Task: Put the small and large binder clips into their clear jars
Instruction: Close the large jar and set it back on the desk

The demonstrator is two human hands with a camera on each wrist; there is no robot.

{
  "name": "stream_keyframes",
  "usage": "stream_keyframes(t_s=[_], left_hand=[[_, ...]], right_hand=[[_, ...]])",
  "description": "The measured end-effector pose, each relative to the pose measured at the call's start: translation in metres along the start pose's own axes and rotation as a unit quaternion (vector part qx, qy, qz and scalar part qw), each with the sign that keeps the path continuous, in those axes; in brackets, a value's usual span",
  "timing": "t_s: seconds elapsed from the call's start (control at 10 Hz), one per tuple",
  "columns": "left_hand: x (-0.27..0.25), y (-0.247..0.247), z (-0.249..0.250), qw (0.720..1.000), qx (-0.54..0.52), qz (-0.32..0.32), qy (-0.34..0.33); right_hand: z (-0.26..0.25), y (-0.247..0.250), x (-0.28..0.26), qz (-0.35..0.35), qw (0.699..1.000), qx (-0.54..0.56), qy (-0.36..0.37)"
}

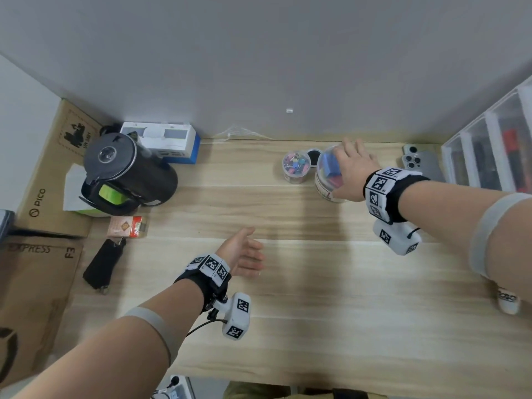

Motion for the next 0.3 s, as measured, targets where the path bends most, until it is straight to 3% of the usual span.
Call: stream_keyframes(t_s=[0.2, 0.3], left_hand=[[-0.012, 0.003, 0.000, 1.000, 0.007, 0.006, -0.007], [-0.024, 0.011, 0.017, 0.999, 0.015, 0.008, -0.034]], right_hand=[[0.000, -0.004, -0.009, -0.021, 0.999, -0.023, -0.014], [-0.013, 0.005, -0.017, 0.006, 0.999, 0.016, 0.028]])
Point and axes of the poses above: each hand's wrist, its own x-axis towards the middle knuckle, its own y-axis out of the back of the hand, z = x × y, the point moved 5 cm from there along x, towards the middle knuckle, and after that the axes turned 9 degrees about x, right-handed, at the moved point
